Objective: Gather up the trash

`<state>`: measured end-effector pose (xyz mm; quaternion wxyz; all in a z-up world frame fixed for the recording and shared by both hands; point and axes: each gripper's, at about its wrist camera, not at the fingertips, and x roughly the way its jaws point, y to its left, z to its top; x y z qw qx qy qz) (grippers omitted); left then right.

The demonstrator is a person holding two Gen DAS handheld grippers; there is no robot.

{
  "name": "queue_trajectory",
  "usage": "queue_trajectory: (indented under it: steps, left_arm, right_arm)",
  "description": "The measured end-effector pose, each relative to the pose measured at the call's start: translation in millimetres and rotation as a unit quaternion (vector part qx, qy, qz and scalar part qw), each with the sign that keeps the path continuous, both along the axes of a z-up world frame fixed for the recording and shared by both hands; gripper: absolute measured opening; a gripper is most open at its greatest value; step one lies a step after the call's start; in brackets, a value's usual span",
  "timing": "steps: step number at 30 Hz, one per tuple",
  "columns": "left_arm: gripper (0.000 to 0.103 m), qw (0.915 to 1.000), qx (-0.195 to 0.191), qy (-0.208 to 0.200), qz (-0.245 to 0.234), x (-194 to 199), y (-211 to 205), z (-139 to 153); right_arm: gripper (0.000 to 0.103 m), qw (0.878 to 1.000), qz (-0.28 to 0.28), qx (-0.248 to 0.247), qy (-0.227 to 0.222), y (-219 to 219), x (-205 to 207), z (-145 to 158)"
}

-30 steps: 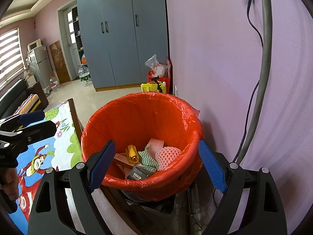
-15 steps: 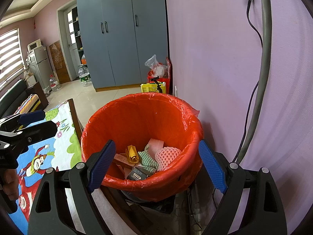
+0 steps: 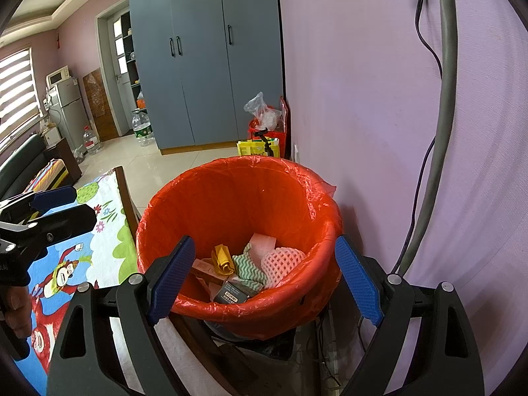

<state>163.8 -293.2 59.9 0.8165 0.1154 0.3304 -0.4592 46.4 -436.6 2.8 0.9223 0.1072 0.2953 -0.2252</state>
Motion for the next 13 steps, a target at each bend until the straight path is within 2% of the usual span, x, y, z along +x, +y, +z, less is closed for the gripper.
queue_trajectory:
  steps: [8, 13]
  left_arm:
    - [0.092, 0.9999, 0.01, -0.014, 0.0, -1.8, 0.2, 0.6]
    - [0.098, 0.9999, 0.006, -0.012, 0.002, -1.0, 3.5, 0.9]
  right_arm:
    - [0.082, 1.0, 0.0, 0.0, 0.0, 0.2, -0.2, -0.3]
    - [0.082, 1.0, 0.001, 0.0, 0.0, -0.5, 1.2, 0.8]
